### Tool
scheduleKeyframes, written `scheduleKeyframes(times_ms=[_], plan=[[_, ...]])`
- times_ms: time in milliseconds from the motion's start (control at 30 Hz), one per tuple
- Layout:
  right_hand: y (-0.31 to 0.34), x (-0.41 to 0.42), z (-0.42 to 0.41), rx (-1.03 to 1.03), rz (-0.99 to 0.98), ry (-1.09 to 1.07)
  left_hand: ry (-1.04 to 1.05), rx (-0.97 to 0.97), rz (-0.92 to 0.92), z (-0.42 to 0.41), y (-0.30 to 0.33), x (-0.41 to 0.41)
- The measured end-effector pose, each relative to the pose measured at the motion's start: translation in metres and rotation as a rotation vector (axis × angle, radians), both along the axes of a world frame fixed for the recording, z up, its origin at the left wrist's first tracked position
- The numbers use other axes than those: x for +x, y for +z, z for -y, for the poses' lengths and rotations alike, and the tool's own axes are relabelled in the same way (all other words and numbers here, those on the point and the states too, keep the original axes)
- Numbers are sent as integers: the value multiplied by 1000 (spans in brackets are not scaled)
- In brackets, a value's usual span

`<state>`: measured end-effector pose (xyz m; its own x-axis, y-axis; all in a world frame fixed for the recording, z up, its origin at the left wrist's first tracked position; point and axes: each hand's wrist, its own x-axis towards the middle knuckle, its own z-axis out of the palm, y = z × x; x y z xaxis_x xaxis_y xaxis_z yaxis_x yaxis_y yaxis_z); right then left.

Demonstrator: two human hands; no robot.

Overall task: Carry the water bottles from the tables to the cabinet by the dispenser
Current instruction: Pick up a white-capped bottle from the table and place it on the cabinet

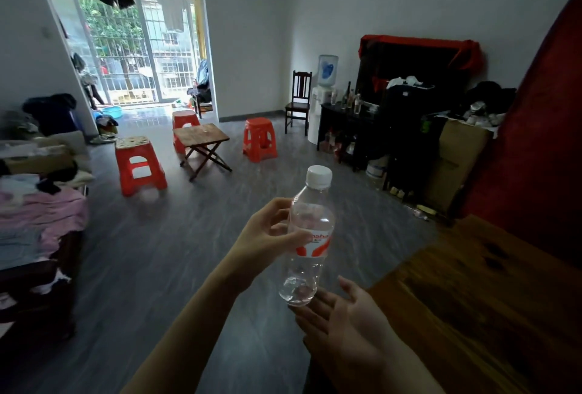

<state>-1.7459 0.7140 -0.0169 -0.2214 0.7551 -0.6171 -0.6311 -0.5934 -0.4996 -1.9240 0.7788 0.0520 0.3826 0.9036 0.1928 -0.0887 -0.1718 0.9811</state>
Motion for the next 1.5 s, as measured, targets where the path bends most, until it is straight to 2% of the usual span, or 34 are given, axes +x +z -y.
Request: scheduleKeyframes(times_ms=[433, 700, 900, 1067, 1500], plan=[[-12, -55, -115, -10, -76, 95, 72, -28, 17, -110, -7, -70], [-22, -57, -226, -41, -170, 93, 58, -62, -75, -217, 1, -77], [-17, -76, -305, -66, -231, 117, 96, -89, -52, -286, 1, -105], [-22, -96, -367, -74, -208, 147, 97, -104, -75, -349, -7, -124], [-11, -151, -541, -39, -96, -36, -42, -57, -94, -544, 4, -162]])
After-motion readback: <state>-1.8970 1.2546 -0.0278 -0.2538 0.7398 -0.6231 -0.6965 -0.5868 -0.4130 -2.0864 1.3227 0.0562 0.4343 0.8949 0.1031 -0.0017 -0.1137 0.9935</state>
